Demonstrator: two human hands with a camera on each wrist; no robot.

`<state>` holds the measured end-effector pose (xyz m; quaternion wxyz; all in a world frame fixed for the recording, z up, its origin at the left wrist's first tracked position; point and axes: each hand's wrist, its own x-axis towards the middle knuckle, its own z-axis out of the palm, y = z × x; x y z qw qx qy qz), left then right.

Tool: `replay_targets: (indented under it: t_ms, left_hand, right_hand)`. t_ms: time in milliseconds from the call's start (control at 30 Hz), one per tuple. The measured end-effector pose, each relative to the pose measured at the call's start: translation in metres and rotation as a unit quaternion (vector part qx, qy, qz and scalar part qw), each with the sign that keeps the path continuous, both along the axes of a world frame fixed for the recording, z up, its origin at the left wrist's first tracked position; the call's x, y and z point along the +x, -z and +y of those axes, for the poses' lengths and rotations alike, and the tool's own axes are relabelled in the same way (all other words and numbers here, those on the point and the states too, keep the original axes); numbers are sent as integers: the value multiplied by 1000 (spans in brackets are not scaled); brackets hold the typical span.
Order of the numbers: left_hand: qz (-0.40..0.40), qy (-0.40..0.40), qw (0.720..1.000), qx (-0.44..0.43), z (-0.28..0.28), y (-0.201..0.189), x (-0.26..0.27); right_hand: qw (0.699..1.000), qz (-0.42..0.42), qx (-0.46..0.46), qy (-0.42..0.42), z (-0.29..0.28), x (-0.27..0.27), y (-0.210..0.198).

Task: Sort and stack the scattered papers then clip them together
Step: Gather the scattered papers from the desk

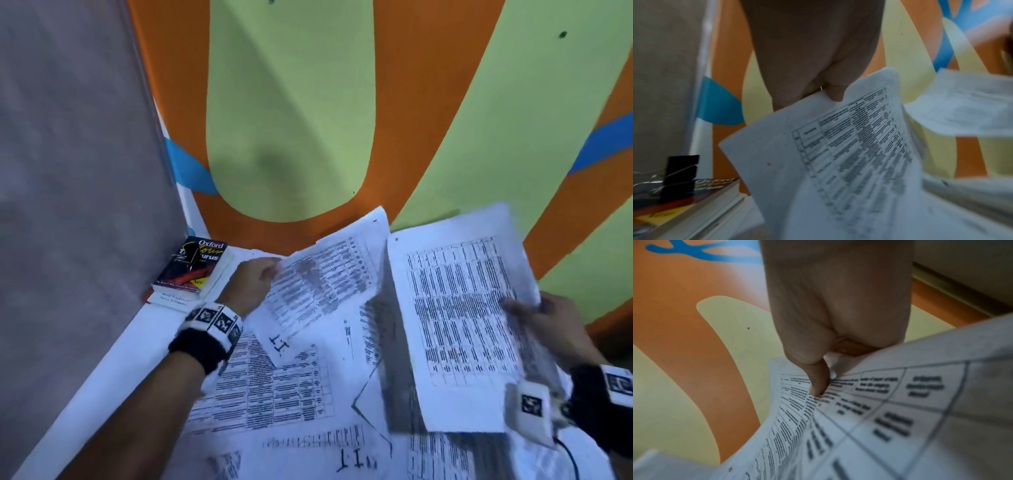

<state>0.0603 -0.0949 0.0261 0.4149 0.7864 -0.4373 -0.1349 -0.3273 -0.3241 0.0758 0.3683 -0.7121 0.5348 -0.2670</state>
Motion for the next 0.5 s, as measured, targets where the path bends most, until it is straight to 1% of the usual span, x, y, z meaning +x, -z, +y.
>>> replay_targets:
  t_ms: [33,133,200,233,333,367,400,500]
  left_hand:
    - [-11,-24,999,-22,7,-5,3]
    - [-81,-108,988,-68,29,-28,13]
    - [-81,-184,976,-85,50,-36,27]
    - [-73,-225,968,-85,63,-38,35]
    - [-45,-324,942,-77,102,-37,46]
    - [-29,-350,933,-73,114,-38,45]
    - [-21,-372,925,-67,126,-38,44]
    - [-7,-421,906,-51,149,-35,39]
  right_hand:
    - [1000,-8,-6,-7,5,5,-1]
    - [999,-28,8,-28,16,25,-2]
    - [998,-27,19,-60,13,40,5]
    - [997,-10,23,-78,11,49,8]
    - [984,27,49,-171,16,91,12]
    - [974,48,47,-215,23,110,12]
    - [959,87,40,-268,35,133,15]
    - [894,222,-27,-389,73,199,39]
